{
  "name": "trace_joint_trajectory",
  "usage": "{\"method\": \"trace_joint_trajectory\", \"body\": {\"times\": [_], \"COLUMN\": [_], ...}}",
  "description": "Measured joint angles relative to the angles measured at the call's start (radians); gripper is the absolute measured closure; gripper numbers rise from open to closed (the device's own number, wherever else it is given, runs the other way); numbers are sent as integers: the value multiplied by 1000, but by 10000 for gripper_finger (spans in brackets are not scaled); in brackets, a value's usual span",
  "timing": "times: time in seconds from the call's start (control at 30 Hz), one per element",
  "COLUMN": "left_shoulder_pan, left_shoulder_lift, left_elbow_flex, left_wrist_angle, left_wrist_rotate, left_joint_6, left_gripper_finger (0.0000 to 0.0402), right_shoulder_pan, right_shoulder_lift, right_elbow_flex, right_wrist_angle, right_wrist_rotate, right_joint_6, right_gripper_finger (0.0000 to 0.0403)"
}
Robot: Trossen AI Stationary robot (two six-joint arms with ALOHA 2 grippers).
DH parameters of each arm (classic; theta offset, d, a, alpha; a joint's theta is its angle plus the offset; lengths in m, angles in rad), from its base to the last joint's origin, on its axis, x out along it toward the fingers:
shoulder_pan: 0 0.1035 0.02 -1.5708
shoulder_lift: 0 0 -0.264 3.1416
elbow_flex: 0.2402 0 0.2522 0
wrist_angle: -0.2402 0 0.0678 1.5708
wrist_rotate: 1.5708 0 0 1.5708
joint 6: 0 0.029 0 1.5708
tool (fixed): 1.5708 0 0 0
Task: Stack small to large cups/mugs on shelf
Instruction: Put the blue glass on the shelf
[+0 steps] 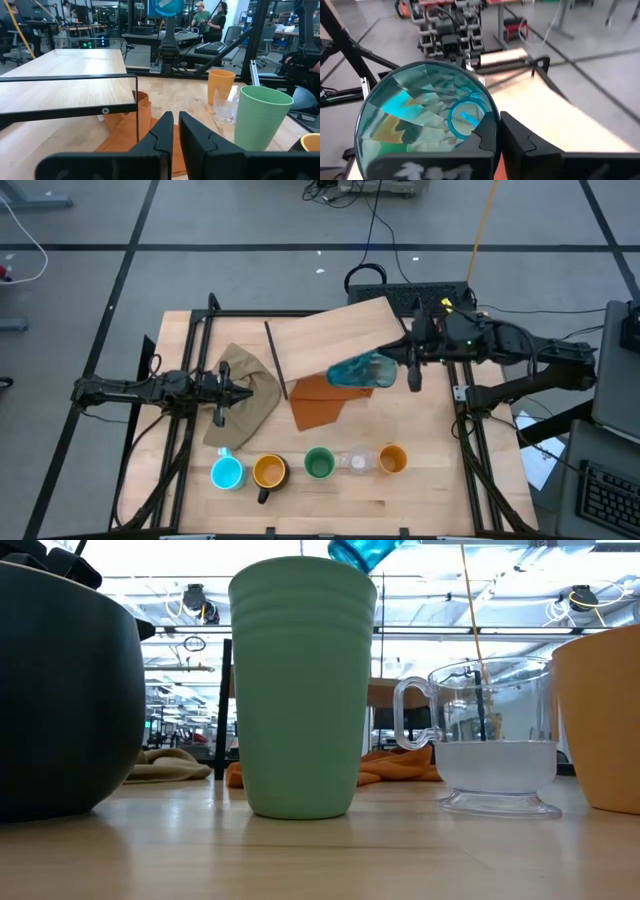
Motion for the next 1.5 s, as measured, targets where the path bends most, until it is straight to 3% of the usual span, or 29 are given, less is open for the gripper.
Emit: {"method": "trace_joint_trajectory", "body": {"times": [0.3,0.47,0.7,1.0,1.5], "left_shoulder_pan": [0,0,0,0,0], "left_shoulder_lift": [0,0,0,0,0], "left_elbow_flex": [0,0,0,0,0], "left_wrist_angle": [0,-1,-4,-7,-7], "left_wrist_rotate": [-2,-2,-2,-2,-1], "left_joint_6": [-1,-1,-3,-3,-6], "left_gripper_finger": [371,371,371,371,371], "right_shoulder_pan": [-2,-64,-170,-330,-636], "right_shoulder_lift": [47,114,276,439,498], "right_elbow_flex": [64,148,375,664,706], "right_wrist_angle": [-114,-251,-488,-634,-644], "right_wrist_rotate": [13,59,62,63,-44], "right_joint_6": [45,45,26,-58,-155], "right_gripper_finger": [403,403,403,403,403]}}
